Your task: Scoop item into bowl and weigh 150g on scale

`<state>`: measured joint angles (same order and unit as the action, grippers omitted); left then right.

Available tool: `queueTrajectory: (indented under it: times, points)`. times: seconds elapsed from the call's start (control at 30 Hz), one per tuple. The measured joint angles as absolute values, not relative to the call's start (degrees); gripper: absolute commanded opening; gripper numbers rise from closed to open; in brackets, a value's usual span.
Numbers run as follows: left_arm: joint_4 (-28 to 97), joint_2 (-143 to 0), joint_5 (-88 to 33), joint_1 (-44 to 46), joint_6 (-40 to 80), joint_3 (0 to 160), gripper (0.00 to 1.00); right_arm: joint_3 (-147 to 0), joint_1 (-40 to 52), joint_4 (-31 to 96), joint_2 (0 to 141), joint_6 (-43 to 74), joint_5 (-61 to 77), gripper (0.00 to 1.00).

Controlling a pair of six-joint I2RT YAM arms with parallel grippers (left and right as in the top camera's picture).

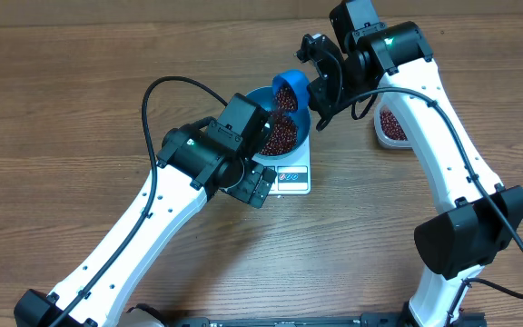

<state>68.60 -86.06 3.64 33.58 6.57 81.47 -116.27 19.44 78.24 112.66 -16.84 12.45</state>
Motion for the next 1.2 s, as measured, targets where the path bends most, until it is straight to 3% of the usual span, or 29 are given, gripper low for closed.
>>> queueTrajectory:
  times: [1.2]
  points:
    - [68.6,-86.1,3.6,33.6,6.6,81.5,0.99,-116.3,18.8,81.6,112.7,-17.8,19.8,0.04]
